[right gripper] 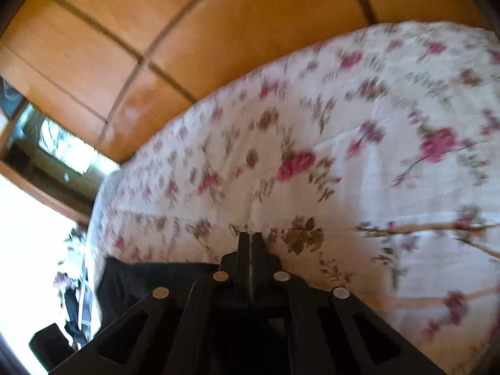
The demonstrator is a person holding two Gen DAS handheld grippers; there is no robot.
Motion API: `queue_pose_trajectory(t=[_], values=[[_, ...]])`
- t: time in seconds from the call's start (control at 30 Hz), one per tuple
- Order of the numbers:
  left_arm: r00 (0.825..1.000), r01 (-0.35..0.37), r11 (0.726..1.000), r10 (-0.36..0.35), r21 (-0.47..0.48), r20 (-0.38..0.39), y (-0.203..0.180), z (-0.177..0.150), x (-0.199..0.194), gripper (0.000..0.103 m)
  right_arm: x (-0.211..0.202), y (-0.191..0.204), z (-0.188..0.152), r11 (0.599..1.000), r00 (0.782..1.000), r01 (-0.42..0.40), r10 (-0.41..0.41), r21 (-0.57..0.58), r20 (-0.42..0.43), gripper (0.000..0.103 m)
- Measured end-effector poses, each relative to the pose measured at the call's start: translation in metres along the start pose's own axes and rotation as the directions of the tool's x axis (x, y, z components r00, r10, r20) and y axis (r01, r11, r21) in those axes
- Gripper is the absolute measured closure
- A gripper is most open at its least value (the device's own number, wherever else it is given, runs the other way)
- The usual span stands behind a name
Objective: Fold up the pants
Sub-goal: 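Lay the hems onto the waistband and open the right tool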
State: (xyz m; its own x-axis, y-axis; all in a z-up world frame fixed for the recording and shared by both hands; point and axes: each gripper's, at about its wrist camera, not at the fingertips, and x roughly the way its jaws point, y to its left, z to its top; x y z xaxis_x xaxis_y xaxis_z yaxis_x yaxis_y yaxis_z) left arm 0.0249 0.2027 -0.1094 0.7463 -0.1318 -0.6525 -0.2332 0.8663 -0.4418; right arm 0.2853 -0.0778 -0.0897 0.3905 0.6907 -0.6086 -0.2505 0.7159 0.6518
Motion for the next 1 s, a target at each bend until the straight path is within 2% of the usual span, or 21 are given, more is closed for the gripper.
queue_pose_trajectory(t=[0.1, 0.27, 0.33, 0.37, 0.43, 0.57, 0.7, 0.77, 0.87, 1.0], values=[[1.000, -0.011, 0.999, 0.012, -0.035, 0.022, 0.009, 0.002, -0.007, 0.090, -0.044, 0.009, -0.010, 0.999, 0.996, -0.009, 0.013, -0.044, 0.089, 0.097], [0.997, -0.055, 0.996, 0.059, -0.063, 0.053, 0.013, -0.001, -0.019, 0.090, -0.102, 0.008, -0.050, 0.993, 0.992, 0.055, -0.042, -0.105, 0.119, 0.097], [0.996, -0.063, 0.995, 0.067, -0.077, 0.056, 0.011, -0.005, -0.025, 0.089, -0.119, 0.004, -0.068, 0.985, 0.989, 0.107, -0.091, -0.135, 0.120, 0.093], [0.995, -0.070, 0.995, 0.074, -0.076, 0.061, 0.007, -0.008, -0.029, 0.084, -0.129, 0.000, -0.077, 0.981, 0.987, 0.127, -0.111, -0.144, 0.118, 0.091], [0.995, -0.061, 0.996, 0.065, -0.068, 0.069, -0.001, -0.014, -0.033, 0.082, -0.145, -0.008, -0.094, 0.974, 0.980, 0.171, -0.154, -0.145, 0.123, 0.084], [0.999, 0.008, 1.000, -0.007, -0.020, 0.031, -0.029, -0.030, -0.032, 0.074, -0.177, -0.029, -0.123, 0.971, 0.969, 0.221, -0.207, -0.092, 0.136, 0.080], [0.998, 0.062, 0.991, -0.060, 0.119, -0.024, -0.073, -0.054, -0.023, 0.074, -0.191, -0.045, -0.147, 0.966, 0.960, 0.256, -0.250, -0.042, 0.124, 0.079], [0.996, 0.079, 0.982, -0.070, 0.174, -0.057, -0.090, -0.065, -0.018, 0.074, -0.199, -0.048, -0.158, 0.966, 0.961, 0.254, -0.248, -0.035, 0.125, 0.079], [0.993, 0.095, 0.977, -0.079, 0.192, -0.087, -0.101, -0.076, -0.015, 0.074, -0.217, -0.052, -0.168, 0.967, 0.957, 0.253, -0.247, -0.018, 0.151, 0.078], [0.995, 0.065, 0.973, -0.047, 0.223, -0.085, -0.106, -0.080, -0.011, 0.073, -0.258, -0.072, -0.180, 0.964, 0.937, 0.255, -0.266, 0.076, 0.227, 0.071]])
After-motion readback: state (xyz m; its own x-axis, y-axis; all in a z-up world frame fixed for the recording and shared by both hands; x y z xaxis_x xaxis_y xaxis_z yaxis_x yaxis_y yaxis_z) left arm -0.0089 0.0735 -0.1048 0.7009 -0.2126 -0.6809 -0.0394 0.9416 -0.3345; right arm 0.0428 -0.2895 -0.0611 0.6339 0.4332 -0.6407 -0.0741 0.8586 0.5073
